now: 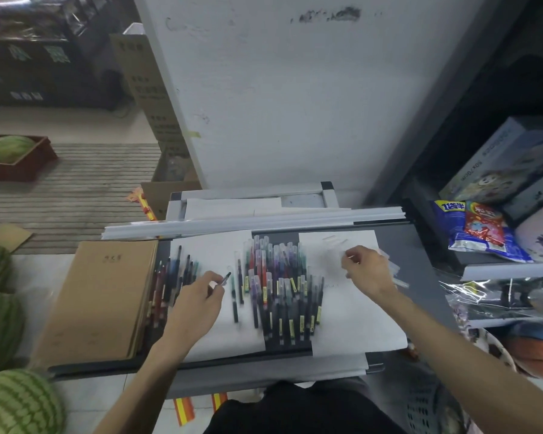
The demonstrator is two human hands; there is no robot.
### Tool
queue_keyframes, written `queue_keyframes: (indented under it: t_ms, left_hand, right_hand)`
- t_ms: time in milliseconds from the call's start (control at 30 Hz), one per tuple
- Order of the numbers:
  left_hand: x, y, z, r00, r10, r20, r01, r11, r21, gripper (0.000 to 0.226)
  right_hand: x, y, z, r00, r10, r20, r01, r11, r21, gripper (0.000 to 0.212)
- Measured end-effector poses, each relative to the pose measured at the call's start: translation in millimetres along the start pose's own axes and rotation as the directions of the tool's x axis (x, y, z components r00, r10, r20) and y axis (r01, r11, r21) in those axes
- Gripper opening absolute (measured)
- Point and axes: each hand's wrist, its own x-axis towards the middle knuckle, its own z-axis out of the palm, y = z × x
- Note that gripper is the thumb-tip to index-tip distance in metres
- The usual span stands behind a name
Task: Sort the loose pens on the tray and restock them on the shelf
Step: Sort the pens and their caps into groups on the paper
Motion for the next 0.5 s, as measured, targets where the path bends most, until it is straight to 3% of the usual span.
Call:
queue_keyframes:
  t_ms: [67, 200, 333, 500]
  left_hand:
    - [-10, 14, 1, 0.998, 0.053, 0.025, -0.052, 0.998, -0.043, 0.015]
    - [-36, 53, -6, 0.981, 0.186, 0.052, -0.174, 0.968, -0.182, 0.013]
    - [-59, 86, -19, 0.955, 0.295, 0.038, -0.28, 0.934, -0.22, 0.013]
    - [-77, 110, -33, 0.922, 0.386, -0.021, -0.381, 0.9, -0.213, 0.015]
  right_hand:
    - [-23, -18, 0, 0.992, -0.03, 0.119, 0.0, 0.968, 0.249, 0.017]
    - [-76, -56, -9, 0.93, -0.189, 0.315, -0.057, 0.773, 0.632, 0.02]
    - [-105, -75, -17, 0.877, -0.294, 0.38, -0.093, 0.672, 0.735, 0.025]
    - [-124, -94, -29, 0.874, -0.364, 0.322, -0.014, 0.644, 0.765, 0.018]
